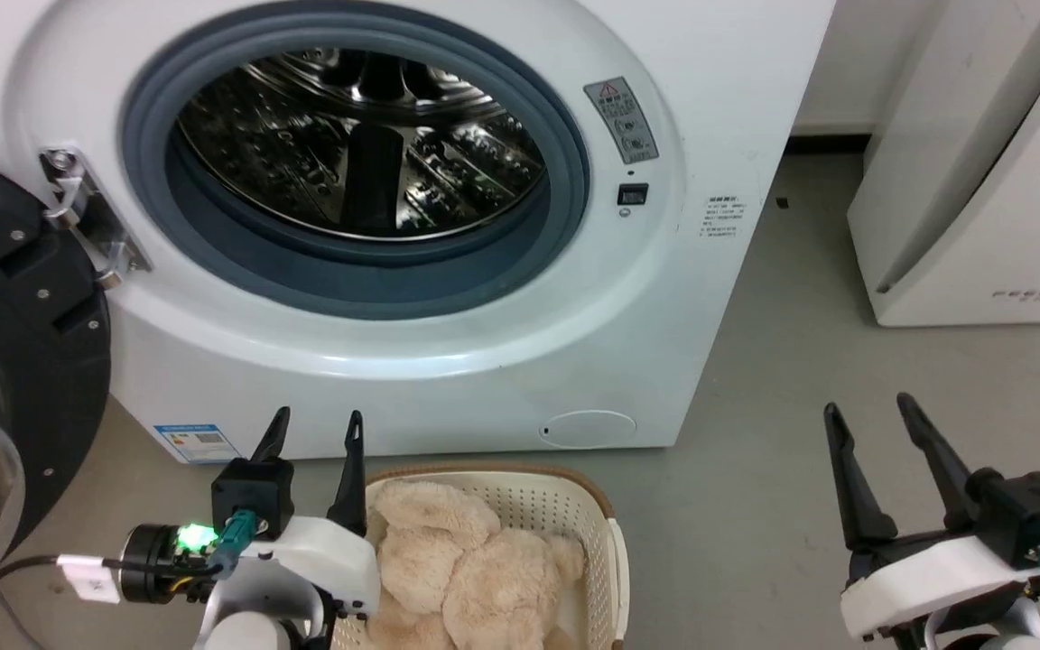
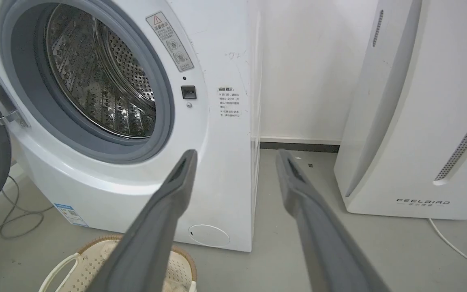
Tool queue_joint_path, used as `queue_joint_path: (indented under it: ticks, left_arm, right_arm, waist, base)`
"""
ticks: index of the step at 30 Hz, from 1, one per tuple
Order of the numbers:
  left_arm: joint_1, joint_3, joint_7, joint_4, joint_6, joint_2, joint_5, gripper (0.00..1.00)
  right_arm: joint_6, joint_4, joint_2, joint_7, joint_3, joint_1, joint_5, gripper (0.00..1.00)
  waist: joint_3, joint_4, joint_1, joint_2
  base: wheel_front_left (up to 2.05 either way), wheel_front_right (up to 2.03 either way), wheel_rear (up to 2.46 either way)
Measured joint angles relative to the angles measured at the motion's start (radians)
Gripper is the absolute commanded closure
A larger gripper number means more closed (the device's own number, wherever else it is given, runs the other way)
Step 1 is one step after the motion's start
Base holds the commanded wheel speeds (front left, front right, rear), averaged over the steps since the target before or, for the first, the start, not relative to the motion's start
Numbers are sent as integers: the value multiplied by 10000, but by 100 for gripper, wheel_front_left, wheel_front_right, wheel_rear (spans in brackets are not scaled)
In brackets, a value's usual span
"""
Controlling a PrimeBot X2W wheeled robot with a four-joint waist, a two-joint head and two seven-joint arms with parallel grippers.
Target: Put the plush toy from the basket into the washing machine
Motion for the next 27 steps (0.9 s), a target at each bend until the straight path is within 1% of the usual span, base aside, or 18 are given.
queue_joint_path:
  ticks: [8, 17, 22, 27]
  left_arm:
    - [-642, -105, -142, 1097, -90, 23, -2, 0]
    - [-1550, -380, -305, 2796, -178, 113, 2, 0]
    - [-2037, -566, -272, 3603, -299, 251, 15, 0]
    - [-2463, -752, 29, 4211, -401, 278, 25, 0]
  right_arm:
    - [0, -134, 0, -136, -71, -248, 368, 0]
    - [0, -343, 0, -343, -104, -640, 746, 0]
    - [0, -439, 0, -454, -100, -864, 1037, 0]
    - [0, -554, 0, -564, -102, -1088, 1231, 0]
  waist:
    - [613, -192, 0, 0]
    - [1471, -414, 0, 0]
    - [1999, -582, 1, 0]
    - [2584, -746, 1, 0]
  base:
    - [0, 0, 0]
    - [0, 0, 0]
    - [0, 0, 0]
    - [0, 0, 0]
